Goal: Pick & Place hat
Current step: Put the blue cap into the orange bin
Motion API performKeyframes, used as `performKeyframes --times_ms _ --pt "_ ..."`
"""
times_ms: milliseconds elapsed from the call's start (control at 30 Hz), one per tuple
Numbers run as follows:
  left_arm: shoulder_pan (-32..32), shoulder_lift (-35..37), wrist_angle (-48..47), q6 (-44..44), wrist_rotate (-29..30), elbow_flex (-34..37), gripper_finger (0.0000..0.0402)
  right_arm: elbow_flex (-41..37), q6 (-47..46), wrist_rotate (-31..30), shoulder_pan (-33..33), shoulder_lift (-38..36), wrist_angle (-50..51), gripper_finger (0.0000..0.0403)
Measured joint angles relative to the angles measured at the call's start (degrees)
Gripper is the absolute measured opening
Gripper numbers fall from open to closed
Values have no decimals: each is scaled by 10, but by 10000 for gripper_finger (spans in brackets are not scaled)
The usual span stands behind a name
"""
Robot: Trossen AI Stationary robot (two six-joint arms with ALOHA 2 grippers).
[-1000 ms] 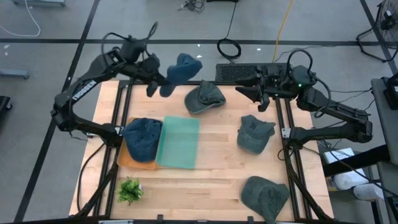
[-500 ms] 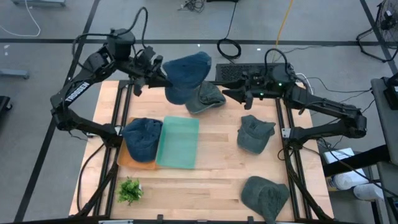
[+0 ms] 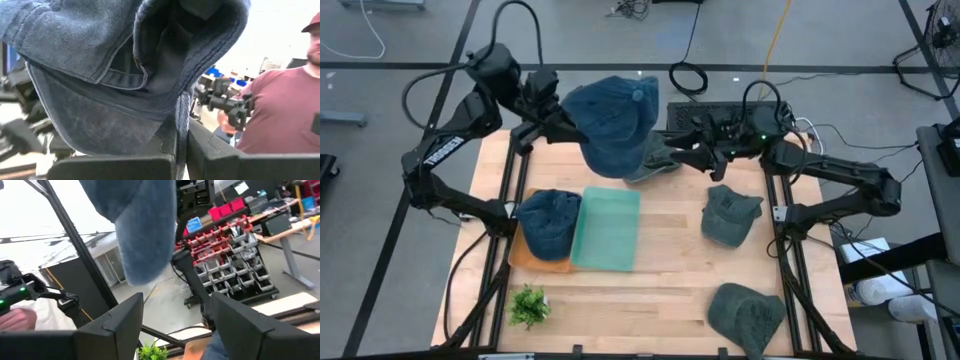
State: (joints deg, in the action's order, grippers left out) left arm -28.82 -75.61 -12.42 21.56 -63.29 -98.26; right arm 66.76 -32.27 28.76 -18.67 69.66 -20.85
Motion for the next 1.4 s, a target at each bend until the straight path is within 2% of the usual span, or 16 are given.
performKeyframes --times_ms 167,400,567,833,1000,1100,1200,1233,1400 --pt "28 -8 67 17 1 0 10 0 0 6 21 18 -63 224" --pt "60 -35 116 29 11 0 10 0 -33 64 50 35 -165 224" --pt "80 -61 146 30 18 0 10 0 -36 74 69 35 -185 224" --pt "96 -83 142 41 18 0 10 0 -50 75 97 36 -219 219" --pt "96 -84 141 43 23 0 10 0 -50 73 118 36 -239 165" --pt "96 -84 141 43 28 0 10 0 -38 69 130 36 -244 102" --pt "95 -84 141 55 31 0 11 0 -27 40 140 36 -246 26" --pt "95 -84 141 58 31 0 13 0 -27 38 141 36 -249 14" --pt "95 -84 141 66 34 0 18 -1 -11 29 152 36 -260 4"
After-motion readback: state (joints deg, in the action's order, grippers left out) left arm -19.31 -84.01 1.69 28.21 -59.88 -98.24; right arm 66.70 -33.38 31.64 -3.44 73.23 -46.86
